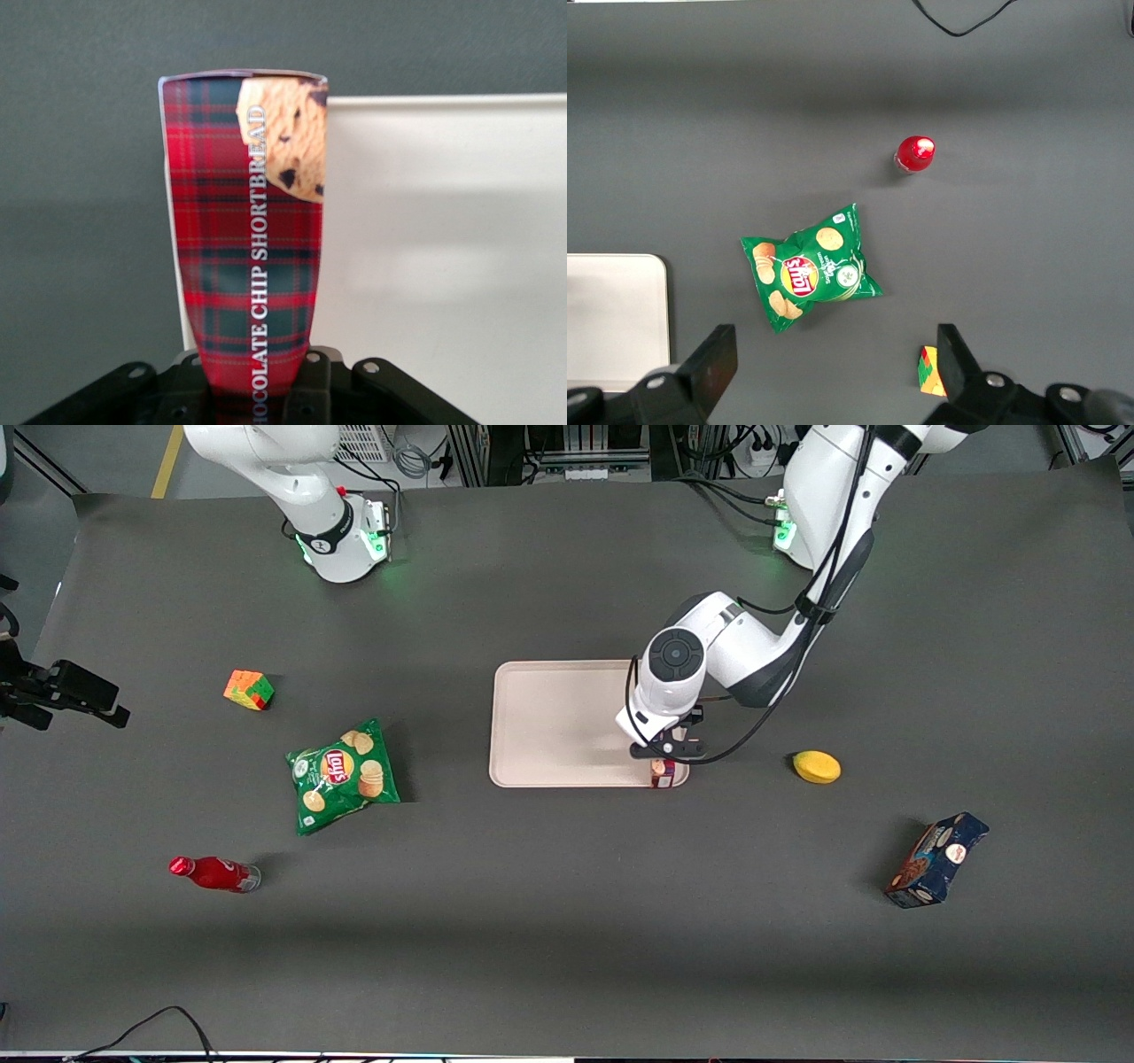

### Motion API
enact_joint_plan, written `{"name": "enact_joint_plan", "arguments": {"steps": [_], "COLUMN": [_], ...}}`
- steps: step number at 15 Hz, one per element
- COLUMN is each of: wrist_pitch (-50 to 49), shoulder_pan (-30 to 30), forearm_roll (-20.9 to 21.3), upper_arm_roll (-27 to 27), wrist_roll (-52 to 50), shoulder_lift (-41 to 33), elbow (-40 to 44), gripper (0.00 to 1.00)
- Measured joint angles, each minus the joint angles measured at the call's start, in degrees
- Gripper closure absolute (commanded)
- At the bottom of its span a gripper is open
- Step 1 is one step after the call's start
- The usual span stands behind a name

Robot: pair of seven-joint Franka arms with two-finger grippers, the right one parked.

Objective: Place red cookie box on tray
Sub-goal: 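Lower the box onto the tray edge and open the left gripper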

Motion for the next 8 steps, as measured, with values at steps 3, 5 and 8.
{"name": "enact_joint_plan", "arguments": {"steps": [3,5,8], "wrist_pitch": [-1.80,-1.86,-1.84], "shoulder_pan": [0.00,0.00,0.00], "forearm_roll": [0.00,0.00,0.00], "upper_arm_roll": [-0.29,-0.48,-0.60], "wrist_roll": [-0.55,-1.33,-1.84], "shoulder_lift": [-0.37,-0.37,-0.37], "elbow": [-0.17,-0.25,-0.27], "gripper": [0.86,0.79,0.62]}}
